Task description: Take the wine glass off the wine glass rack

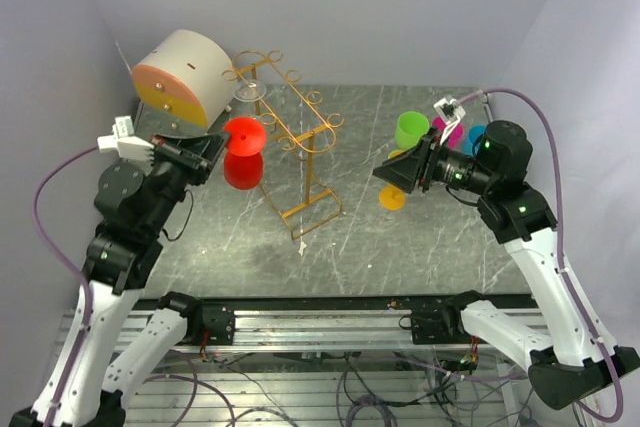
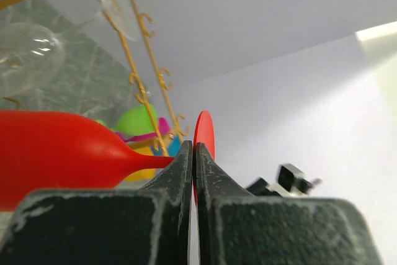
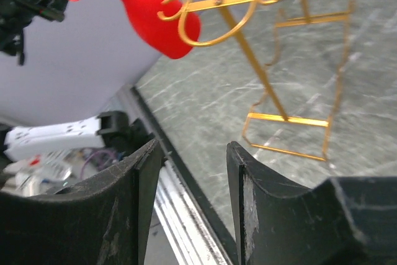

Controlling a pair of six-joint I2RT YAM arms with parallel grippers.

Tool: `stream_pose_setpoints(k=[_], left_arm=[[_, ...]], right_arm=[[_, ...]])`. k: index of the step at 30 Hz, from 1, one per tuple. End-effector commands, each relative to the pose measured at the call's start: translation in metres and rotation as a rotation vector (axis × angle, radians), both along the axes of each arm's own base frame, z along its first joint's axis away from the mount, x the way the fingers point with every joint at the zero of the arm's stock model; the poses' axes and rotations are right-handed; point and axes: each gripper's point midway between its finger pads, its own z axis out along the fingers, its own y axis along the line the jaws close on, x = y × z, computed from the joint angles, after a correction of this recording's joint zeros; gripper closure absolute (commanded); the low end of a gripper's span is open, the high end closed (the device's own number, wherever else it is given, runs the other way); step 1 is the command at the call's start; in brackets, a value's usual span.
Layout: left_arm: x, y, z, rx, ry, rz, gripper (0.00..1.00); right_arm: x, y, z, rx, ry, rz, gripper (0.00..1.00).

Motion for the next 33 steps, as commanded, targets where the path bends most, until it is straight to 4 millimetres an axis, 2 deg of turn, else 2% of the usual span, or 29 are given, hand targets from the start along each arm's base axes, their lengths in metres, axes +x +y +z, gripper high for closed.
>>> stream_pose_setpoints(k=[1, 7, 12, 14, 16, 20, 25, 33], left_arm=[[-0.042, -0.001, 0.047, -0.141, -0.178, -0.082, 0.93], [-0.096, -0.005, 0.092, -0.257, -0.4, -0.233, 0.93], [-0.128, -0.013, 0.114, -0.327, -0.53, -0.374, 0.93], [-0.139, -0.015, 0.122, -0.364, -0.576, -0.428, 0.93], [-0.149, -0.015, 0.129, -0.397, -0.623, -0.469, 0.93], [-0.17, -0.011, 0.145, -0.44, -0.722, -0.529, 0.93], [-0.191, -0.008, 0.159, -0.457, -0.801, -0.579, 0.93], [-0.193, -0.008, 0.161, -0.452, -0.799, -0.58, 0.93]], right_arm=[[-0.041, 0.025, 0.031, 0.165, -0.06, 0.294, 0.52], [-0.064, 0.041, 0.058, 0.315, -0.114, 0.485, 0.43], [-0.073, 0.073, 0.066, 0.353, -0.131, 0.593, 0.4], [-0.072, 0.09, 0.069, 0.357, -0.138, 0.621, 0.4], [-0.071, 0.099, 0.074, 0.372, -0.157, 0.638, 0.39], [-0.063, 0.106, 0.082, 0.411, -0.191, 0.646, 0.4], [-0.065, 0.108, 0.098, 0.465, -0.25, 0.679, 0.4], [-0.07, 0.11, 0.122, 0.548, -0.309, 0.749, 0.4]])
